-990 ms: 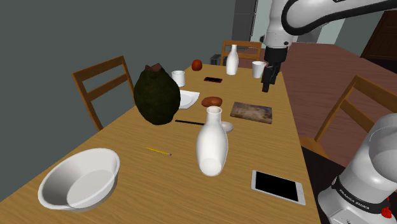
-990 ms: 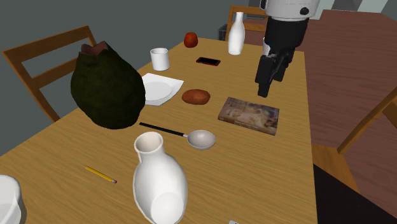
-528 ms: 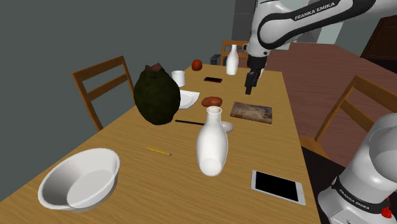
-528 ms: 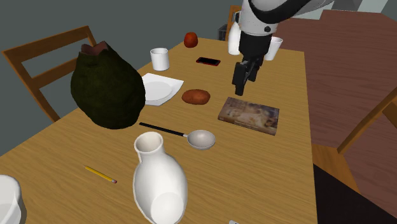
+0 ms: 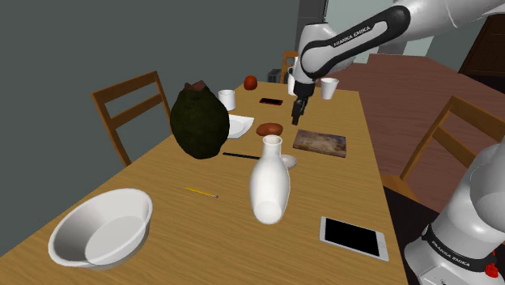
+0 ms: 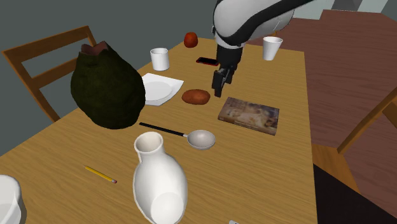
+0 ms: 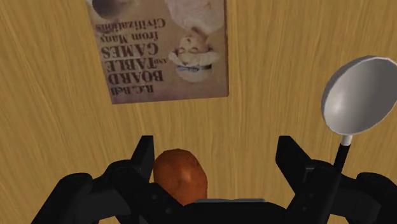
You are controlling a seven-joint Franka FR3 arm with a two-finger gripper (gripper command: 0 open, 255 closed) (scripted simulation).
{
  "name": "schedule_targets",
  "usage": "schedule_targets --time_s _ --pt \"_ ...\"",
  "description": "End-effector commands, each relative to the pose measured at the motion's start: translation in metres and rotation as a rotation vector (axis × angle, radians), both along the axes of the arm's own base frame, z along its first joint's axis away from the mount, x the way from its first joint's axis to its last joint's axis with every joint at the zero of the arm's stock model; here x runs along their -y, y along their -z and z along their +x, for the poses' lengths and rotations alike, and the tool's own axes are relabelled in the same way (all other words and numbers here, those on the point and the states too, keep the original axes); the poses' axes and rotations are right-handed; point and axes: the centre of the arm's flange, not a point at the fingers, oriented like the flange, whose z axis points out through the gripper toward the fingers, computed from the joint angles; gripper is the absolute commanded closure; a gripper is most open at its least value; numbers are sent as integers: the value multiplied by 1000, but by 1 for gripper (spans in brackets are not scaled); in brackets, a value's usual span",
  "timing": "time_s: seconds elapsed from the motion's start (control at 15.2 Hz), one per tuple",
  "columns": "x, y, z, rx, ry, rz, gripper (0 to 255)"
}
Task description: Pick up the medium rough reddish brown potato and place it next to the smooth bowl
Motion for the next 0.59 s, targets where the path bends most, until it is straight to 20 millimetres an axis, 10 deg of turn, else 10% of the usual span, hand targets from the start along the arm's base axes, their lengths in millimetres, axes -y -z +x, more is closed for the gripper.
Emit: schedule_targets --time_s 0.0,0.53 --pt "5 12 24 15 -29 1 0" --pt "1 52 95 58 -117 5 0"
